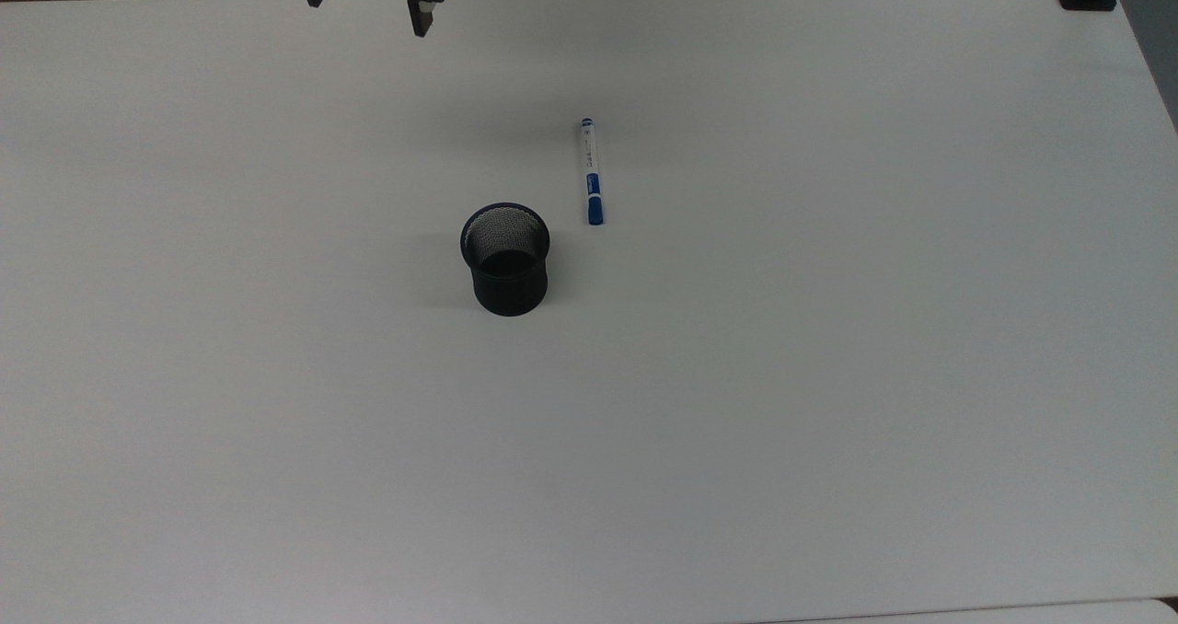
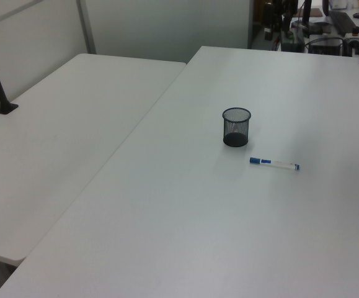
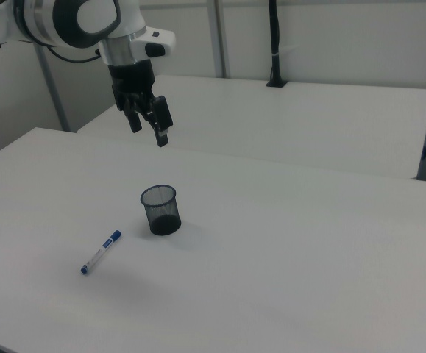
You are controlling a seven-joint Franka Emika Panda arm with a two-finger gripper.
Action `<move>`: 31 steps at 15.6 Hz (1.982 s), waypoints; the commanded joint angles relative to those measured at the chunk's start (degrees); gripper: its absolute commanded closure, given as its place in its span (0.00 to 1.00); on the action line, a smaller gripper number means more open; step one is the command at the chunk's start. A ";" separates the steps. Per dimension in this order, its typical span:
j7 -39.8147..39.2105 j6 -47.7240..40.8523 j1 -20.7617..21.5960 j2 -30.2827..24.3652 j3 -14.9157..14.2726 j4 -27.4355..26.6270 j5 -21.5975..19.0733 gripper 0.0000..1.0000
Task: Insert the marker
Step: 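Move the gripper down toward the white blue-capped marker beside the cup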
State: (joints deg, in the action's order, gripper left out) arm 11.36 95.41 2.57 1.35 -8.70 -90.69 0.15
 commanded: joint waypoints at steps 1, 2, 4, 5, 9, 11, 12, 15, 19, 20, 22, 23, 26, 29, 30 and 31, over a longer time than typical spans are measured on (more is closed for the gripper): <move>-0.98 0.48 -0.11 -1.26 0.18 -1.24 0.29 0.00; -0.99 0.48 -0.11 -1.26 0.18 -1.24 0.29 0.00; -0.99 0.48 -0.11 -1.26 0.18 -1.33 0.29 0.00; -0.99 0.48 -0.11 -1.26 0.18 -1.24 0.20 0.00; -0.99 0.48 -0.02 -1.09 0.18 -1.33 0.29 0.00; -1.07 0.66 0.33 -0.74 0.26 -1.33 0.37 0.00; -1.16 0.66 0.50 -0.13 0.44 -1.33 0.46 0.00; -2.47 0.57 1.55 1.63 0.79 -1.24 0.46 0.00; -2.92 0.57 3.84 4.09 0.88 -1.50 0.20 0.00; -3.36 0.48 4.54 5.06 0.88 -1.59 0.11 0.00; -4.32 -1.09 6.12 7.16 0.88 -1.59 -0.06 0.00; -4.41 -1.79 7.17 8.31 0.88 -1.59 -0.07 0.00; -4.50 -1.98 9.20 10.86 0.88 -2.12 -0.07 0.00; -4.33 -1.89 11.22 14.54 0.88 -2.47 -0.24 0.00; -4.07 -1.72 12.18 15.95 0.88 -2.47 -0.33 0.00; -3.80 -1.45 12.80 17.53 0.88 -2.47 -0.33 0.00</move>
State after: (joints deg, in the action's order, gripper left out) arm 8.30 94.65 13.04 15.32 -7.30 -93.24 0.14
